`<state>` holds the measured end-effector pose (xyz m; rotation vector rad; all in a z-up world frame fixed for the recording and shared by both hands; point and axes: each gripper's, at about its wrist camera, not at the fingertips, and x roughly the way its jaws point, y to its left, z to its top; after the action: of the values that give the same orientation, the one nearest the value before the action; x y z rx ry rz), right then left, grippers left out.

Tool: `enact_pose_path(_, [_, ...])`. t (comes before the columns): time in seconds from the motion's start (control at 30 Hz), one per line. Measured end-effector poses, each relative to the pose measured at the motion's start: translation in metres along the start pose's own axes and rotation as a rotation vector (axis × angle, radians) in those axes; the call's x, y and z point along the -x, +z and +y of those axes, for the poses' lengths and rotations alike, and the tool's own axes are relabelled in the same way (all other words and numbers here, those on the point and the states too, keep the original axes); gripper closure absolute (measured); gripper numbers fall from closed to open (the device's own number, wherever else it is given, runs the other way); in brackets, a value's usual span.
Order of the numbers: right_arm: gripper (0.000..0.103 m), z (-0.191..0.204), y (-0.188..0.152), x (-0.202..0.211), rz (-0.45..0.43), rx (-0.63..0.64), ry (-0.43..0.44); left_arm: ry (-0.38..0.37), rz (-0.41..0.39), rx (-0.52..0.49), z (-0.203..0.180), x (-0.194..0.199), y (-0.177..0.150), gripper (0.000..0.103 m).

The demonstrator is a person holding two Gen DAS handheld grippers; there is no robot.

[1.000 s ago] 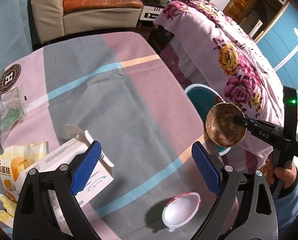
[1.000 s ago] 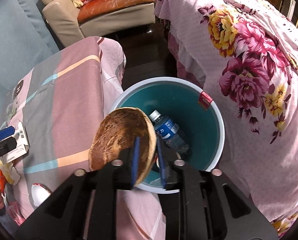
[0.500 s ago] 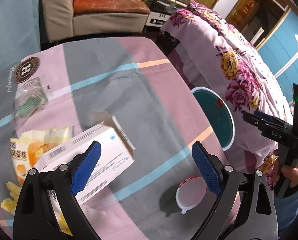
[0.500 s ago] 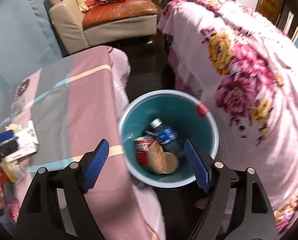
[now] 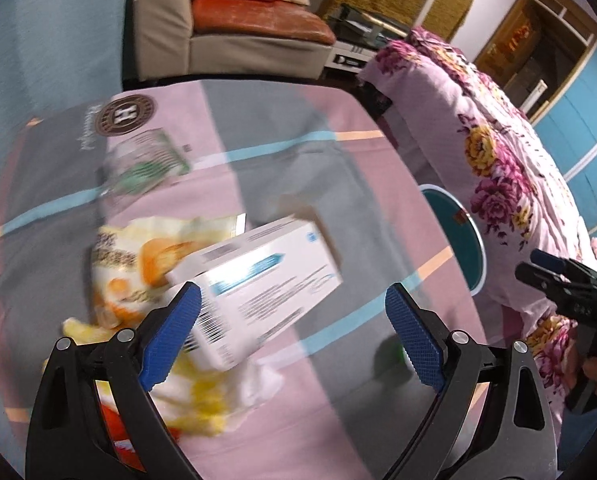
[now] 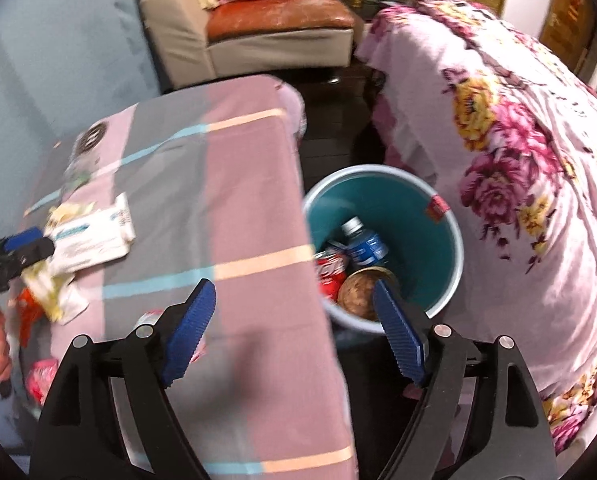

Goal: Collect trash
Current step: 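Grasp the white medicine box with the left tool while the right tool grasps the white lid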

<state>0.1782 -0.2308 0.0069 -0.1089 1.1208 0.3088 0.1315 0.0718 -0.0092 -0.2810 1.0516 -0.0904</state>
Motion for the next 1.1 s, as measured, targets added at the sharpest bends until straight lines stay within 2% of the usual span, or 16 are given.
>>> enact_pose_path(0.43, [0.021, 0.066, -0.026, -0.032, 0.132, 0.159, 0.05, 0.043, 0.026, 0.011, 0.041, 0.008, -0.03, 0.009])
enact_pose_path(0.8, [0.02, 0.109, -0.041, -0.057, 0.232, 0.509, 0.075, 0.04, 0.045, 0.006, 0.054, 0.002, -0.032, 0.009])
enact_pose_path(1.1, [0.02, 0.125, -0.044, -0.077, 0.288, 0.676, 0.114, 0.038, 0.055, 0.019, 0.057, -0.001, -0.028, 0.009])
